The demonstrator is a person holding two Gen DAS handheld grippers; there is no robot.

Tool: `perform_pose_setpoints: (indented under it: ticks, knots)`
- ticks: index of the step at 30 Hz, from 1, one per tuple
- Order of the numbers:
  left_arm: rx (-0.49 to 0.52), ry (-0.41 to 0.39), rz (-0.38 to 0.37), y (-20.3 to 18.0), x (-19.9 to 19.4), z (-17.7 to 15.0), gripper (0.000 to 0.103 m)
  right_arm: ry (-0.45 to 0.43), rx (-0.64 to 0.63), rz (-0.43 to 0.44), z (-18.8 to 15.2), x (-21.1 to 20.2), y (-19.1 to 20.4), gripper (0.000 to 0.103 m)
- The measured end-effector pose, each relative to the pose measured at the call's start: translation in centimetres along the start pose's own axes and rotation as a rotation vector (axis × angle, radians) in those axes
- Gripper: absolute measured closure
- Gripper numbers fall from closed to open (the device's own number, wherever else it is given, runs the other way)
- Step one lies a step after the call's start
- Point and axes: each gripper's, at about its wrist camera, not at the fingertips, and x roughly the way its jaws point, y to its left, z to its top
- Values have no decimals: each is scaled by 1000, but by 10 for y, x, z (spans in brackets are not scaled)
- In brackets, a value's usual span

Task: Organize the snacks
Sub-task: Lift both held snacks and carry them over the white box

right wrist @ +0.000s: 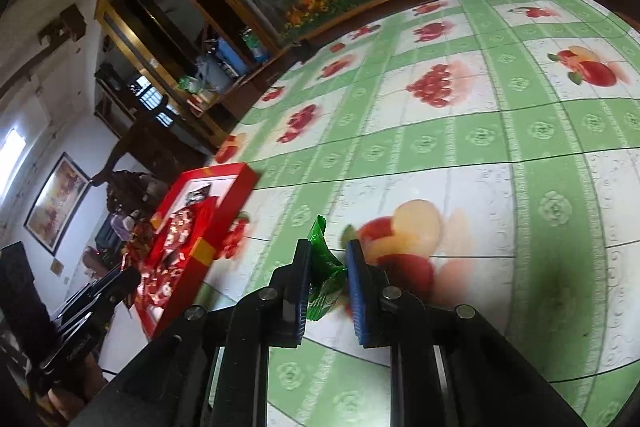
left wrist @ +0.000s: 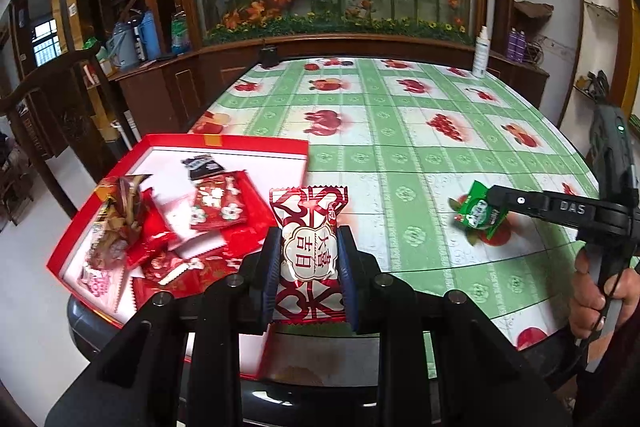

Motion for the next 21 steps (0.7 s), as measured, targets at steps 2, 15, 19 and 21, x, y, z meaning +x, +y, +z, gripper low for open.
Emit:
perform_pose_setpoints:
  ticks: [2,15,19,21]
  knots:
    - [-9,-4,16,7,0,0,79,-1,-2,25,0,2,6,85]
    - [-66,-38,98,50,0,1,79,26,-33,35,-3,21,38,85]
    - [-87,-42,108,62,1,-1,79,29,-32,41,-2,25,45,85]
    - [-96,-44,114,67,1,-1,79,33,-36,43,-2,26,49,85]
